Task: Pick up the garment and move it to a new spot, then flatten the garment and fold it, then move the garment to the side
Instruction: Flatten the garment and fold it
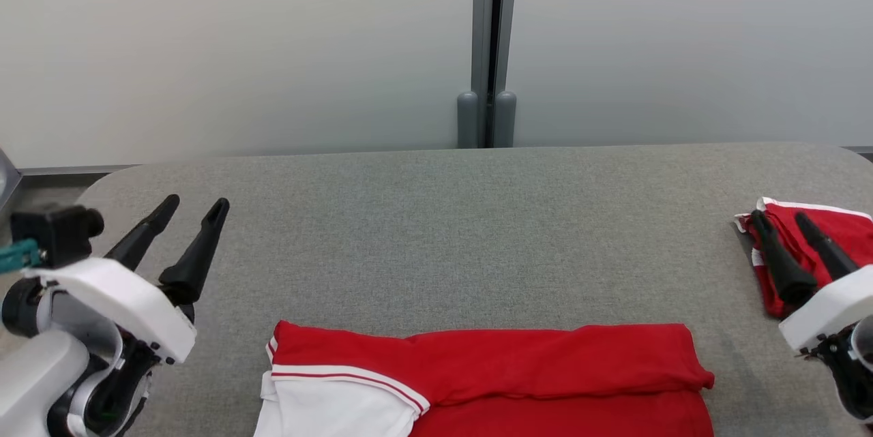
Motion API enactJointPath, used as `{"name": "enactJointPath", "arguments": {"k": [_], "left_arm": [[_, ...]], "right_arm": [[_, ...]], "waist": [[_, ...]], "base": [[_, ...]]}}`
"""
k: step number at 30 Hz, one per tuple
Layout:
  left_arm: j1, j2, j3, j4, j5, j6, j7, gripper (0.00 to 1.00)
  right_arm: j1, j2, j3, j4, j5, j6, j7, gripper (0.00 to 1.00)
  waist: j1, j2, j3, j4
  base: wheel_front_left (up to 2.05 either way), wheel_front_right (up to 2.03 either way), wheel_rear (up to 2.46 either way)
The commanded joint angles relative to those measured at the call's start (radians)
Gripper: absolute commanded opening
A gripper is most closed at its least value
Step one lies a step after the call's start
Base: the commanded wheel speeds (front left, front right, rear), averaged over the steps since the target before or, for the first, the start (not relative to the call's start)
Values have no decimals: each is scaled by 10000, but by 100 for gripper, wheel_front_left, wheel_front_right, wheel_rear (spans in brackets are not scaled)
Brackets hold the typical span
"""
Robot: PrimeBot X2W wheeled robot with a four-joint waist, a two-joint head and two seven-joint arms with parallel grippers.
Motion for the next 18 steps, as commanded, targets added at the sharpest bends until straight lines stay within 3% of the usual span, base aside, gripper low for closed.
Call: {"name": "enactJointPath", "arguments": {"k": [1,6,10,13,18], "left_arm": [[258,21,147,-46,-4,121,-340,100],[1818,-111,1212,-447,668,1181,-1273,100],[3568,-1030,3310,-839,2444,1659,-1271,100],[4602,-1942,4539,-1161,3901,1647,-1283,100],[5906,-3574,5963,-1480,5587,1009,-1283,100]], "right_arm": [[224,104,-152,44,-79,7,-137,100],[1171,1002,-1060,-113,-908,7,-385,100],[1907,1437,-1920,-844,-1947,5,-402,100],[2541,1860,-2748,-1315,-2971,7,-398,100],[3789,2635,-3884,-1885,-4179,5,-399,100]], "waist": [[0,-1,-4,9],[0,-1,78,-61],[0,-1,197,-93],[0,-1,251,-108],[0,-1,280,-8]], "base": [[0,0,0],[0,0,0],[0,0,0],[0,0,0],[0,0,0]]}}
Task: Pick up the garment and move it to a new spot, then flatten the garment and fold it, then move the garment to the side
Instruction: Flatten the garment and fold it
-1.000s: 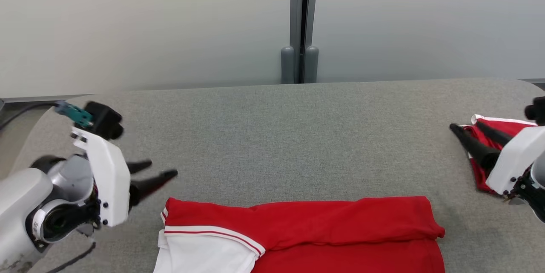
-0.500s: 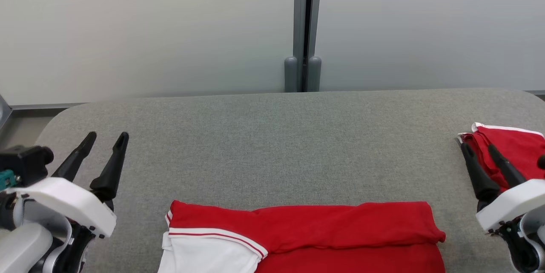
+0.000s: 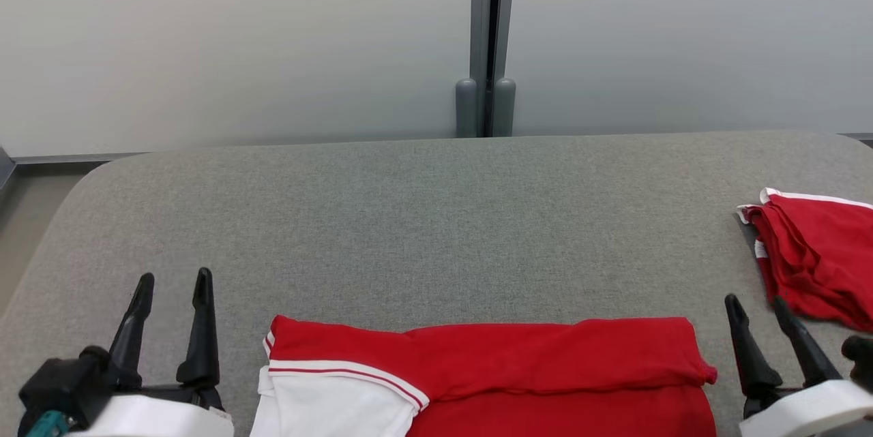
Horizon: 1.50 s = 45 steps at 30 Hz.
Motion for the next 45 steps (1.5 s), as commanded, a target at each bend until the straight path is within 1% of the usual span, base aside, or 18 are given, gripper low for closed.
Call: {"name": "enactJointPath", "arguments": {"k": [1,4,9,14,17,18,21,26,27,35,41,43,44,45], "left_arm": [[371,-491,489,-99,611,-254,-10,100],[793,-1150,951,-41,1467,-728,-10,100],[1147,-1894,1518,289,2311,-1468,-11,100],[1142,-2353,1897,627,2674,-2028,-10,100],[1074,-2552,2017,791,2844,-2266,-10,100],[1074,-2552,2017,791,2844,-2266,-10,100],[1031,-2682,2036,946,2963,-2450,-10,100],[950,-2856,2040,1150,3102,-2683,-10,100],[926,-2908,2054,1195,3159,-2751,-10,100],[919,-2957,2110,1348,3260,-2872,-11,100],[917,-2963,2082,1427,3258,-2889,-11,100],[881,-2962,2064,1453,3258,-2893,-11,100],[864,-2957,2053,1457,3265,-2895,-11,100],[852,-2948,2049,1460,3273,-2895,-11,100]], "right_arm": [[404,227,-255,-67,-310,3,-39,100],[750,538,-396,-36,-586,5,-39,100],[679,732,-399,211,-740,3,-41,100],[452,762,-441,532,-829,3,250,100],[335,884,-462,942,-718,3,913,100],[335,884,-462,942,-718,3,913,100],[119,1035,-522,1486,-666,3,1673,100],[-150,1276,-558,2310,-688,3,2484,100],[-240,1393,-596,2655,-591,5,2802,100],[-461,1931,-940,3881,-513,5,3699,100],[-499,2348,-865,4127,-40,6,4121,100],[-523,2364,-751,4098,98,6,4174,42],[-542,2373,-726,4044,210,6,4089,24],[-552,2356,-706,4017,263,5,4034,0]], "waist": [[0,-1,26,13],[0,-1,70,16],[0,-1,111,32],[0,-1,94,84],[0,-1,76,121],[0,-1,76,121],[0,-1,81,166],[0,-1,89,299],[0,-1,83,355],[0,-1,62,585],[0,-1,58,657],[0,-1,58,672],[0,-1,57,675],[0,-1,54,676]], "base": [[0,0,0],[0,0,0],[0,0,0],[0,0,0],[0,0,0],[0,0,0],[0,0,0],[0,0,0],[0,0,0],[0,0,0],[0,0,0],[0,0,0],[0,0,0],[0,0,0]]}}
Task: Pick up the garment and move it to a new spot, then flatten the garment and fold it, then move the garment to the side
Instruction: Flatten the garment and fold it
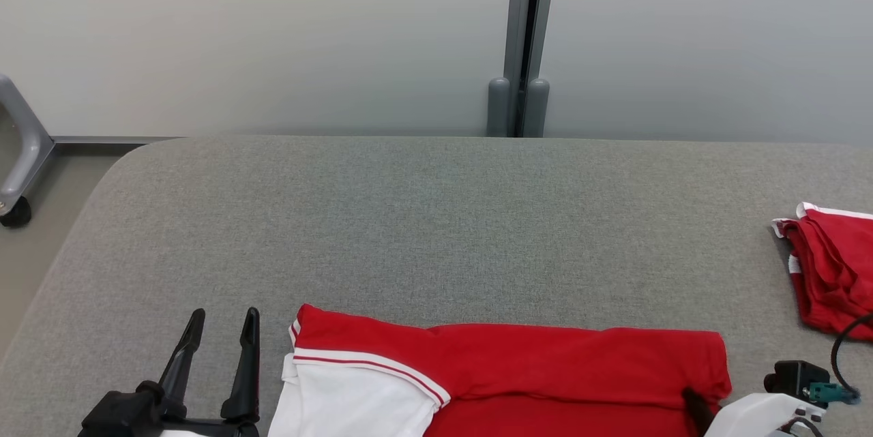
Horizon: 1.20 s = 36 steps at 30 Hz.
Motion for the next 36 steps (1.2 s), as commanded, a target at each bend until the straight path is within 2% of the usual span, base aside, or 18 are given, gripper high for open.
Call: {"name": "enactJointPath", "arguments": {"k": [1,9,17,25,29,36], "left_arm": [[-162,45,9,17,53,-26,-9,100],[-99,104,-49,24,29,2,-9,100],[-148,177,25,-48,31,74,-9,100],[-128,286,205,-99,-8,114,-9,100],[-58,257,203,-90,0,136,-9,100],[-111,252,149,-3,-22,108,-5,100]], "right_arm": [[89,117,140,101,92,7,-19,0],[-185,-238,13,-229,465,7,-781,0],[-411,-971,-287,-323,662,4,-955,0],[-705,-1695,-752,-561,363,4,-1347,0],[-706,-1697,-609,-1245,175,4,-1482,0],[-340,-1333,-255,-3033,-330,5,-1415,0]], "waist": [[0,0,-5,-4],[0,0,-60,-174],[0,0,-35,-423],[0,0,-30,-569],[0,0,-47,-583],[0,0,-32,-428]], "base": [[0,0,0],[0,0,0],[0,0,0],[0,0,0],[0,0,0],[0,0,0]]}}
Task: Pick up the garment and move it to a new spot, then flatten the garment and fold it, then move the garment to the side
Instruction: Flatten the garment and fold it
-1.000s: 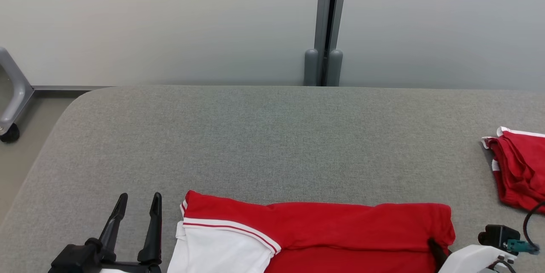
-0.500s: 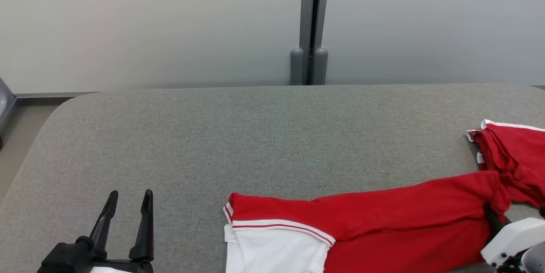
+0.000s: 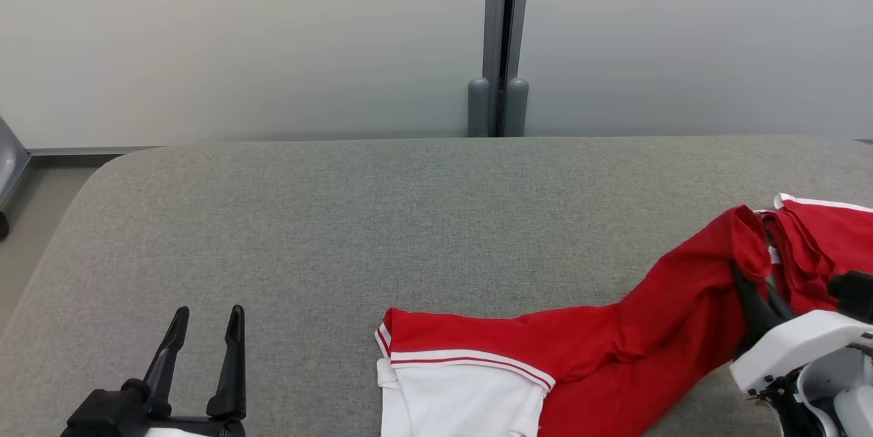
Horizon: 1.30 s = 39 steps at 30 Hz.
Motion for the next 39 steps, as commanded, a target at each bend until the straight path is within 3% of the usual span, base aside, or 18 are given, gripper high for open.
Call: {"name": "enactJointPath", "arguments": {"k": [1,9,13,20,32,34,35,36,37,39], "left_arm": [[-86,43,17,24,-24,15,-2,100],[-154,103,-73,139,-89,-51,63,100],[-268,115,-130,234,-138,-69,114,100],[-455,96,-248,458,-175,-144,190,100],[-604,91,-353,739,-254,-184,174,100],[-628,67,-357,774,-273,-175,162,100],[-632,54,-355,788,-287,-164,159,100],[-629,43,-352,805,-304,-157,149,100],[-623,36,-341,823,-305,-145,140,100],[-621,32,-337,873,-312,-152,116,100]], "right_arm": [[136,41,50,-246,-100,3,65,0],[750,992,994,-2357,-608,5,1250,0],[763,1419,1864,-2668,-450,3,1841,0],[220,1955,3053,-1436,-142,3,2092,0],[-756,2267,4215,950,237,3,1350,0],[-870,2301,4433,1157,403,5,1344,41],[-906,2311,4579,1209,517,5,1399,49],[-959,2308,4664,1235,636,3,1382,92],[-1027,2296,4713,1213,727,3,1269,100],[-1174,2297,4831,1026,1018,3,996,100]], "waist": [[0,0,-5,61],[0,0,-64,618],[0,0,-52,940],[0,0,-24,1524],[0,0,113,1960],[0,0,144,1956],[0,0,149,1940],[0,0,149,1914],[0,0,143,1873],[0,0,103,1719]], "base": [[0,0,0],[0,0,0],[0,0,0],[0,0,0],[0,0,0],[0,0,0],[0,0,0],[0,0,0],[0,0,0],[0,0,0]]}}
